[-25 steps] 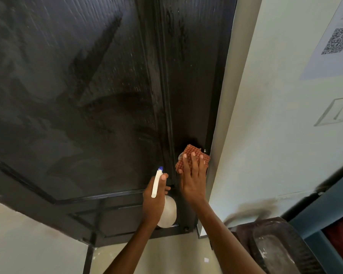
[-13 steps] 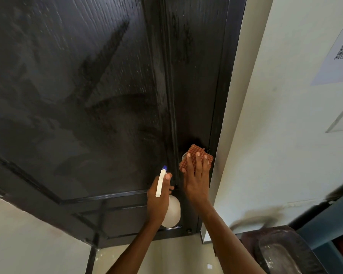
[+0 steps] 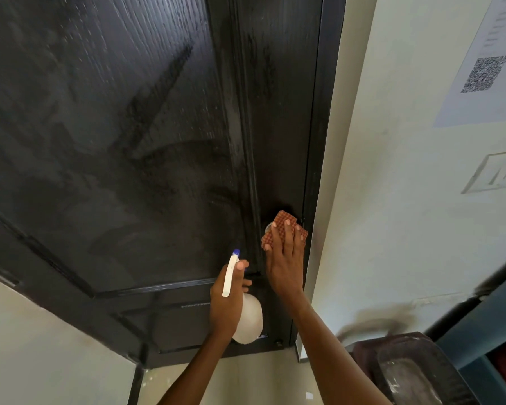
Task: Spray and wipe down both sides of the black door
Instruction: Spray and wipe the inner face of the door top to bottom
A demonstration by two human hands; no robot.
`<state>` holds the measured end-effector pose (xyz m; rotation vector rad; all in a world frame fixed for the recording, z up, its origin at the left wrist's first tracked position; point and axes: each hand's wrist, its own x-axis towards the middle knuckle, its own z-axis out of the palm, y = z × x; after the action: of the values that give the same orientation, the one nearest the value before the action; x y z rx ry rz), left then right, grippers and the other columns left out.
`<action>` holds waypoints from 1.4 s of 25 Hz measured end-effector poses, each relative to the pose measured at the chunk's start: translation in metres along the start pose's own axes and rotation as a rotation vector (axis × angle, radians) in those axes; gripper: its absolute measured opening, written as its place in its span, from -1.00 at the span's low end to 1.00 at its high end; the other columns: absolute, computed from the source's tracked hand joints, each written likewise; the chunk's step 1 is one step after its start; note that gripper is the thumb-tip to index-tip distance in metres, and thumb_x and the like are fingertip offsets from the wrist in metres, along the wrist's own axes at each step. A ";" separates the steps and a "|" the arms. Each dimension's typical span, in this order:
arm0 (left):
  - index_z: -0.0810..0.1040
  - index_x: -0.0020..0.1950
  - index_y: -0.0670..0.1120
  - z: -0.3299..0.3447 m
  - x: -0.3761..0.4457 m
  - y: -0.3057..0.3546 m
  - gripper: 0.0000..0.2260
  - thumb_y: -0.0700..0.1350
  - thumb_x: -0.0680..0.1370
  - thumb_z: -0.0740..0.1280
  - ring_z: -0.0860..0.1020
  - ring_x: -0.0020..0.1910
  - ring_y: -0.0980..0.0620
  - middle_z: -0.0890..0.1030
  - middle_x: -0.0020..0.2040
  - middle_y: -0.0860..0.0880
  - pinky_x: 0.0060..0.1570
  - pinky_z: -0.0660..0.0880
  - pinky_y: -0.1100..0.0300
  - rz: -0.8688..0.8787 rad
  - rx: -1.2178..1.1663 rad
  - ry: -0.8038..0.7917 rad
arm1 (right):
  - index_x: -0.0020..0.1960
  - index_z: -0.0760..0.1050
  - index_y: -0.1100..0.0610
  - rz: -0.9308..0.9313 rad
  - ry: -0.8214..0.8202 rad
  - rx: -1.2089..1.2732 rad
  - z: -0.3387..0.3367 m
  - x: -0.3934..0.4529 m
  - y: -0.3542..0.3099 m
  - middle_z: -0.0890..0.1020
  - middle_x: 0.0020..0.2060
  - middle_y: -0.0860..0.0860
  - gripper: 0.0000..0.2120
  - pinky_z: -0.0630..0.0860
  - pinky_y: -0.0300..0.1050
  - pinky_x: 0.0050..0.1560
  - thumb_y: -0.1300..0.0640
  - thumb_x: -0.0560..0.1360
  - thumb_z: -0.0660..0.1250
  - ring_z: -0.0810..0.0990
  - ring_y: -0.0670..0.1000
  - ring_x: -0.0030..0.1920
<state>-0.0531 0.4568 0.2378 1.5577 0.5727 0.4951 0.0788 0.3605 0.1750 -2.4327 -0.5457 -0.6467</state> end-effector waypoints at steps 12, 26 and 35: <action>0.63 0.15 -0.09 -0.017 -0.009 -0.001 -0.49 0.27 0.44 0.29 0.66 -0.13 -0.19 0.72 0.00 0.03 0.00 0.64 -0.15 -0.067 -0.051 -0.001 | 0.61 -0.15 -0.40 0.225 0.002 0.576 -0.028 -0.015 -0.020 -0.06 0.65 -0.28 -0.25 0.10 0.11 0.62 0.10 0.71 0.23 0.00 -0.02 0.66; 0.66 0.14 0.00 0.002 -0.079 -0.020 -0.65 0.16 0.48 0.36 0.69 -0.09 0.03 0.72 -0.11 0.09 -0.15 0.62 0.25 -0.038 0.000 -0.220 | 0.54 0.36 -0.15 0.548 0.033 0.831 -0.109 -0.159 0.031 0.52 0.43 -0.20 -0.62 0.52 0.02 0.37 -0.02 0.73 0.16 0.51 -0.10 0.42; 0.61 0.16 0.11 0.031 -0.142 -0.040 -0.80 0.08 0.56 0.41 0.66 0.01 0.08 0.70 -0.03 0.08 0.05 0.58 0.15 -0.061 0.055 -0.542 | 0.46 0.45 -0.11 0.756 0.155 0.674 -0.190 -0.261 0.042 0.61 0.29 -0.25 -0.68 0.49 -0.27 0.30 0.04 0.72 0.19 0.58 -0.17 0.29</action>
<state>-0.1468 0.3445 0.1993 1.6344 0.2151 -0.0002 -0.1705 0.1522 0.1521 -1.7262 0.2144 -0.2532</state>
